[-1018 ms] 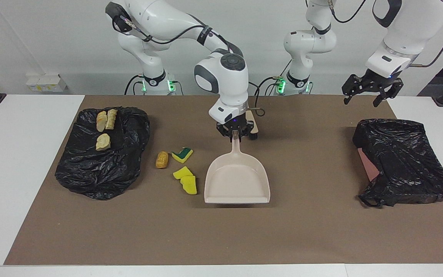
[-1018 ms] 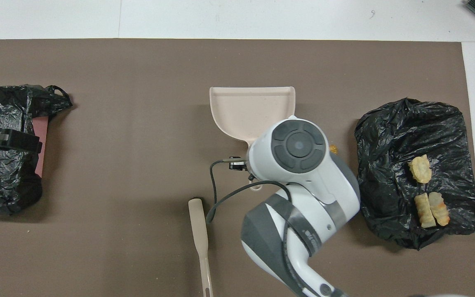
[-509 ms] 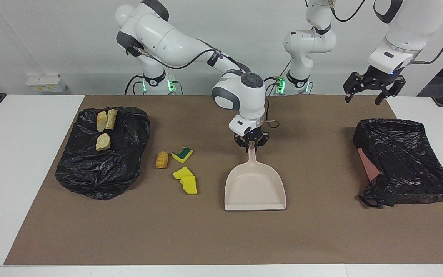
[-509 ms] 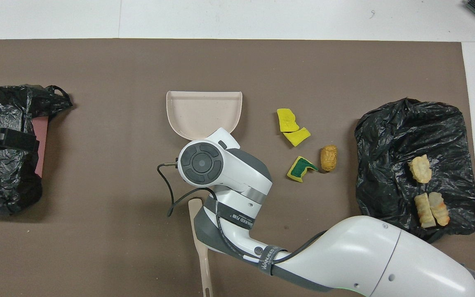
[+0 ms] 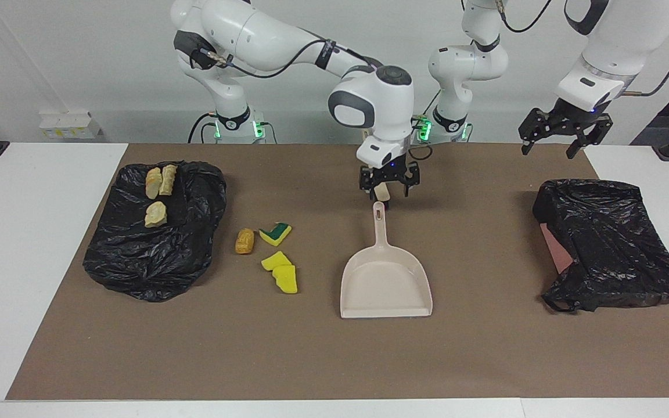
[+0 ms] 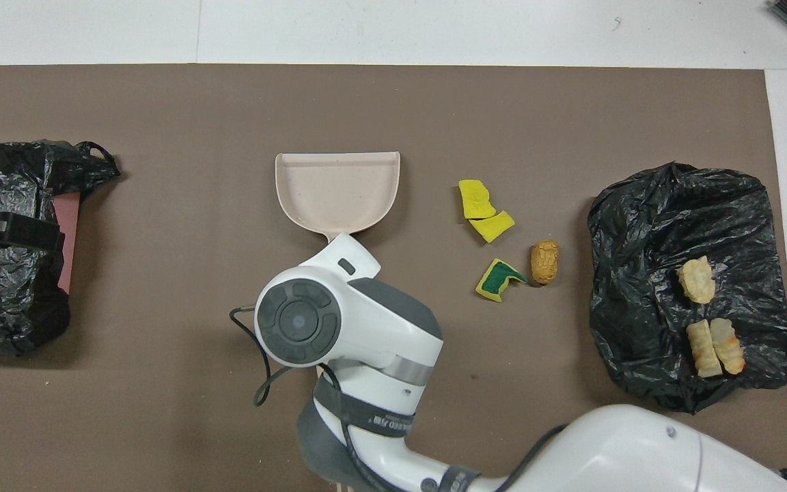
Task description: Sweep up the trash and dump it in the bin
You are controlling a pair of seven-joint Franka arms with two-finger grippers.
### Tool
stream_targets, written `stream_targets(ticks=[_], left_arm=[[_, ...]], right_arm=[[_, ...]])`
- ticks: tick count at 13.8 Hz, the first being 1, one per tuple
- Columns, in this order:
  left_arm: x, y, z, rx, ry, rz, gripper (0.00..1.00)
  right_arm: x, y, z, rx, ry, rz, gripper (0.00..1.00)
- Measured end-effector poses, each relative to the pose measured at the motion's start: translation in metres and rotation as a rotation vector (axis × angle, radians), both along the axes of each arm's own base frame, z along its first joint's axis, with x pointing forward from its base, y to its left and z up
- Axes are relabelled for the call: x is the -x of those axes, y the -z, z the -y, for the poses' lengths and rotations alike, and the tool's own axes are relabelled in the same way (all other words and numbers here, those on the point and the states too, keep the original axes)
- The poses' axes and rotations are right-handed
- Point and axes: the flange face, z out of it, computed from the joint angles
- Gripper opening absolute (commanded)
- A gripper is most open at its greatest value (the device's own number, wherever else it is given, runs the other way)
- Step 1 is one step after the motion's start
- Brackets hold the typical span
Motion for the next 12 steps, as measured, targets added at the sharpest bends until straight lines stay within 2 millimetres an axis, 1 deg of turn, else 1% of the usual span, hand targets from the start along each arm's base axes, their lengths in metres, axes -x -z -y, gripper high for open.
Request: stream_targets(ticks=[1, 2, 4, 6, 7, 9, 10, 11, 12], left_arm=[[0.000, 0.000, 0.000, 0.000, 0.000, 0.000, 1.00], [0.000, 0.000, 0.000, 0.000, 0.000, 0.000, 1.00], [0.000, 0.000, 0.000, 0.000, 0.000, 0.000, 1.00], [0.000, 0.000, 0.000, 0.000, 0.000, 0.000, 1.00], [0.000, 0.000, 0.000, 0.000, 0.000, 0.000, 1.00], [0.000, 0.000, 0.000, 0.000, 0.000, 0.000, 1.00], [0.000, 0.000, 0.000, 0.000, 0.000, 0.000, 1.00], [0.000, 0.000, 0.000, 0.000, 0.000, 0.000, 1.00], [0.000, 0.000, 0.000, 0.000, 0.000, 0.000, 1.00]], right_arm=[[0.017, -0.005, -0.002, 0.019, -0.012, -0.010, 1.00], [0.034, -0.003, -0.005, 0.032, -0.027, -0.025, 1.00], [0.071, 0.012, -0.008, 0.063, -0.065, -0.073, 1.00], [0.106, 0.037, -0.006, 0.102, -0.106, -0.121, 1.00], [0.121, 0.051, -0.005, 0.106, -0.125, -0.133, 1.00], [0.145, 0.087, 0.000, 0.104, -0.160, -0.149, 1.00], [0.155, 0.103, 0.005, 0.109, -0.168, -0.160, 1.00], [0.160, 0.113, 0.009, 0.119, -0.172, -0.170, 1.00], [0.162, 0.116, 0.011, 0.124, -0.172, -0.173, 1.00]])
